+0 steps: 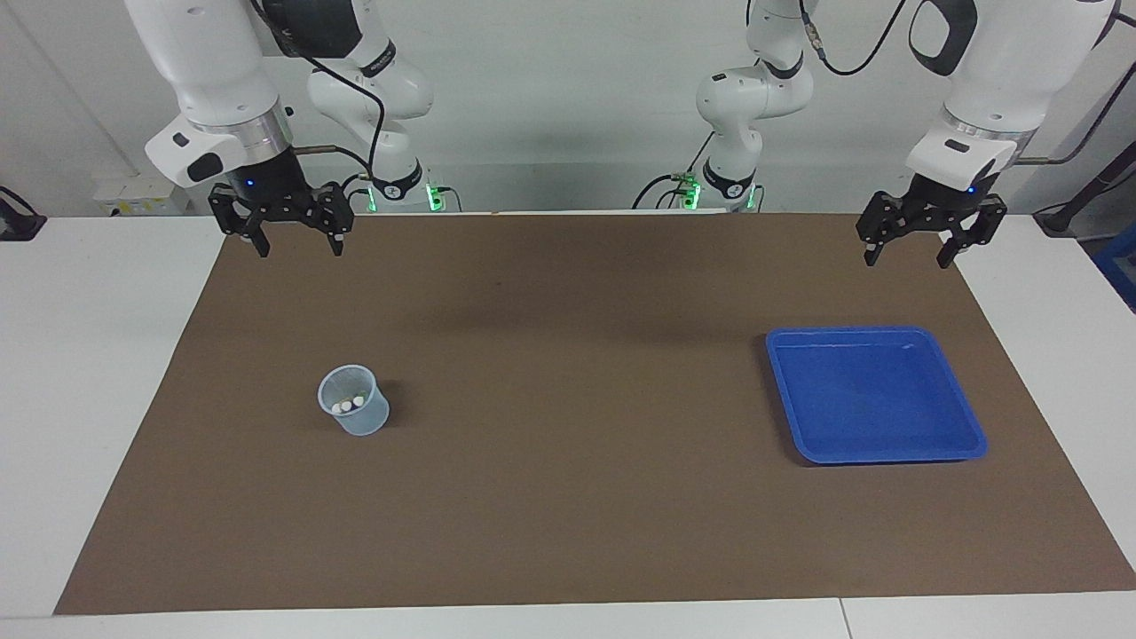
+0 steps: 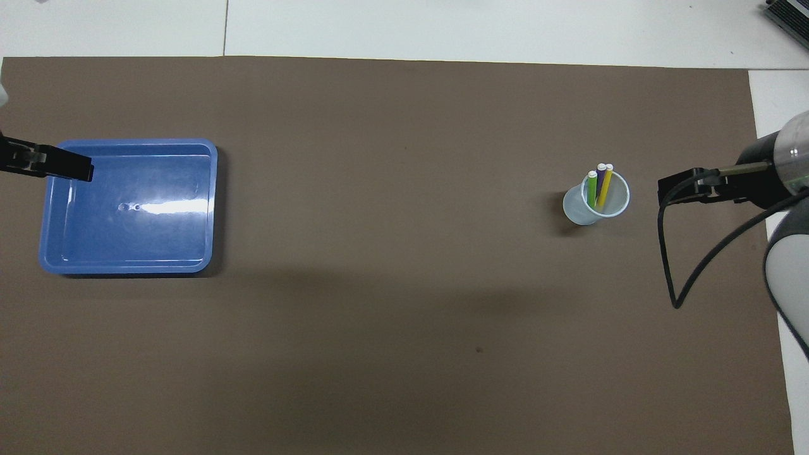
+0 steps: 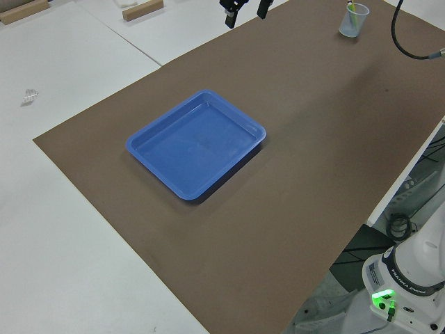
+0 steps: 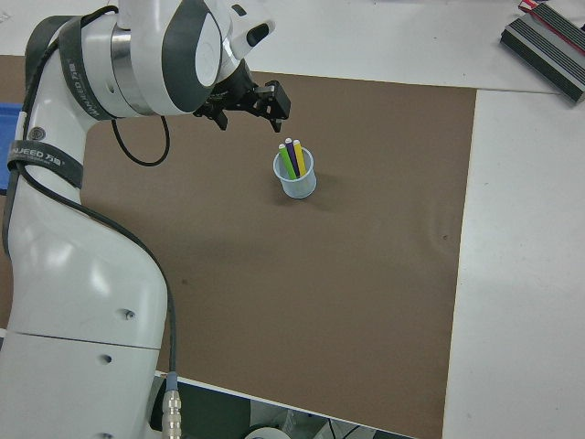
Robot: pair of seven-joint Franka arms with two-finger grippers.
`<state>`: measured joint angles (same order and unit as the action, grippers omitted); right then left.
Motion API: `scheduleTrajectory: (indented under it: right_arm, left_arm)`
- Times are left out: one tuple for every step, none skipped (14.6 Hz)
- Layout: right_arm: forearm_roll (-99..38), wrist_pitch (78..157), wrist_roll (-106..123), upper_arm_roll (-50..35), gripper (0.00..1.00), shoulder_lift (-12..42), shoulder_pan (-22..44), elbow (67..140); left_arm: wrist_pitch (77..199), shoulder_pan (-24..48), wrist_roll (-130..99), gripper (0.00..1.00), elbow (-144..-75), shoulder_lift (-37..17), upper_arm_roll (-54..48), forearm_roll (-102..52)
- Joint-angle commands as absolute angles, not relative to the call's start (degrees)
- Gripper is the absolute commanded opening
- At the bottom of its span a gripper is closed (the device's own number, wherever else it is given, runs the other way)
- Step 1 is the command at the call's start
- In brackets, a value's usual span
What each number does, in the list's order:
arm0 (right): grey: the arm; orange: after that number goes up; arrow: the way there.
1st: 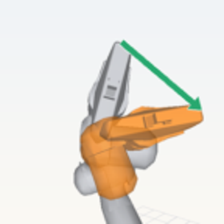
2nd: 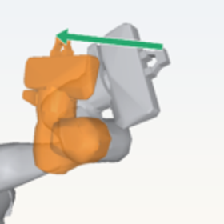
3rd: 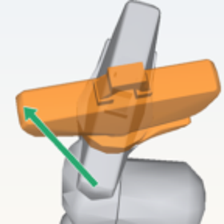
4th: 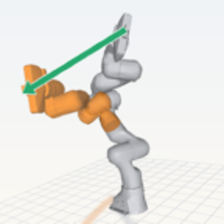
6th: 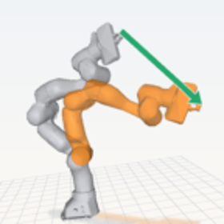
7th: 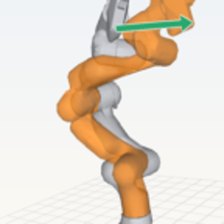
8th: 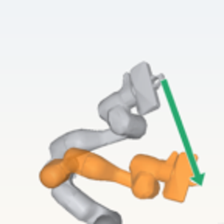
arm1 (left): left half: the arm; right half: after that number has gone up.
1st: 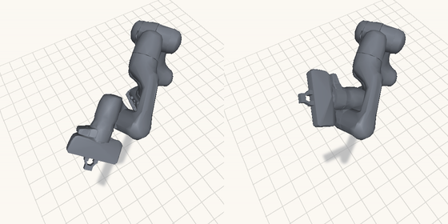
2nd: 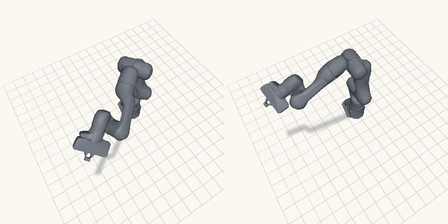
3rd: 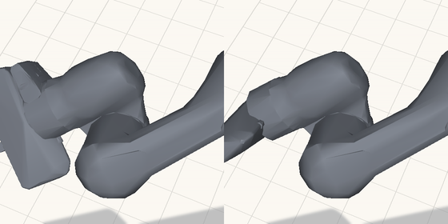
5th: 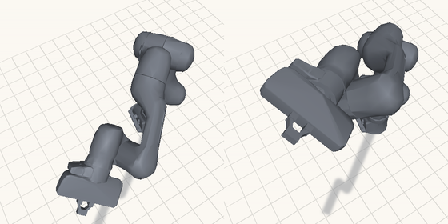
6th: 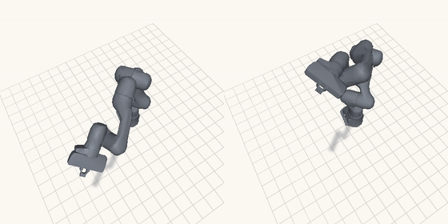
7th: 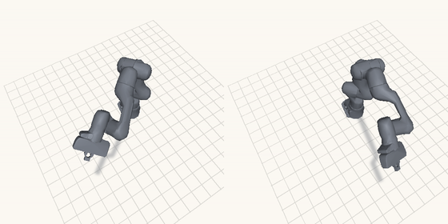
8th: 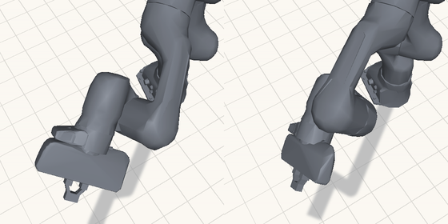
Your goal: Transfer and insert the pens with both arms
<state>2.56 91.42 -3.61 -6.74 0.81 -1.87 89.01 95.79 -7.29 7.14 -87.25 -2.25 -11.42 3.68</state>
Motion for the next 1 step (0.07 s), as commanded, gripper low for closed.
scheduleTrajectory:
  right_arm:
    - [1.5, 91.5, -4.0, -6.9, 1.0, -0.1, -2.5, 89.8]
  left_arm:
    - [95.4, -7.8, 6.8, 1.0, -88.7, -0.8, -11.6, 3.9]
